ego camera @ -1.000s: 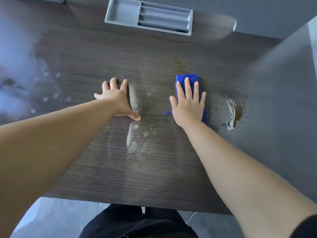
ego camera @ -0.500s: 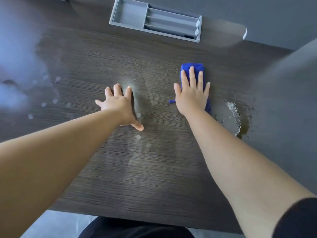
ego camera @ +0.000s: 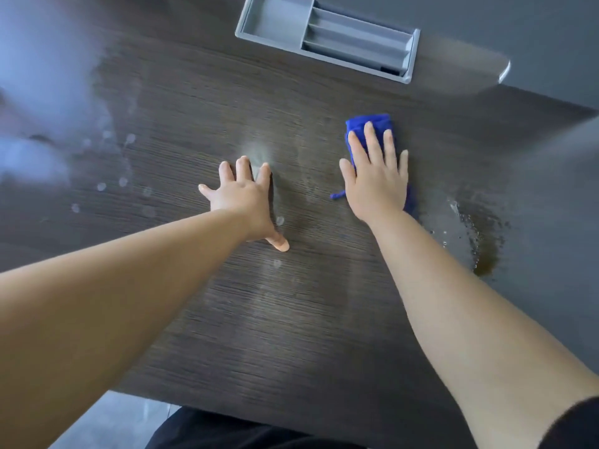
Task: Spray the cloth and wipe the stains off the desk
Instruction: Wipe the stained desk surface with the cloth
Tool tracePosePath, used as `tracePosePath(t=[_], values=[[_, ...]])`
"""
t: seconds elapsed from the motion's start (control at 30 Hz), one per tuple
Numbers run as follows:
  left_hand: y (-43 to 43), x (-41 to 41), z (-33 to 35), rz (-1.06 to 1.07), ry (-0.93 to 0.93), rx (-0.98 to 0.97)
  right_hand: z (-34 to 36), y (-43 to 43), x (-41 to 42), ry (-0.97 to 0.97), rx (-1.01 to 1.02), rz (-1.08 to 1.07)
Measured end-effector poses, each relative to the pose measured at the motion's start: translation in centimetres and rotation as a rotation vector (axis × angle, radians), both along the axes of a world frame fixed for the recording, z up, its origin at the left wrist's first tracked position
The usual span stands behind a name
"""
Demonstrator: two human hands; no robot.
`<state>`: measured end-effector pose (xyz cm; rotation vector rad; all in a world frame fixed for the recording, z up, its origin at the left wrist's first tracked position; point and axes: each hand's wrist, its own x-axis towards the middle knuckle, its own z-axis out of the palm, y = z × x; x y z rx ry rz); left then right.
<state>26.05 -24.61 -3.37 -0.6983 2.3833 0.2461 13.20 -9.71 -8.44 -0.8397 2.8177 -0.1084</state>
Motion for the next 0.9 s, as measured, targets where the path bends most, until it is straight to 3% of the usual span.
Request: tracePosePath(t=[0.1,0.3,0.37,0.43,0.57,0.63,0.8,0.9], values=[[0.0,0.0,-0.1,0.006,-0.003,0.002,0.0,-4.4,-1.0,-0.023,0.031,-0.096],[-0.1,-0.1,-0.2,0.001,-0.004,-0.001,-0.2,2.9,6.1,0.026,-0.016,0.508],[-0.1,0.0,-0.2,-0.002,-0.012,0.005,0.0,4.5,4.7,0.011,-0.004,0.596],[-0.2,0.0,-0.1,-0.006,-0.015,0.009,0.1,2.9,1.9,0.016,0.009,0.501],[-0.2,0.0,0.0,-0.005,-0.018,0.013,0.1,-5.0,-2.4,-0.016,0.016,0.037],[-0.1,-0.1,0.0,-0.004,-0.022,0.006,0.2,-7.6,-1.7,-0.033,0.028,-0.024],[-0.2,-0.1,-0.2,-0.008,-0.017,0.007,-0.2,-1.9,3.9,0.024,-0.035,0.53],[-0.2,-0.1,-0.2,-0.012,-0.032,0.016,-0.1,1.7,1.0,0.011,-0.032,0.668]])
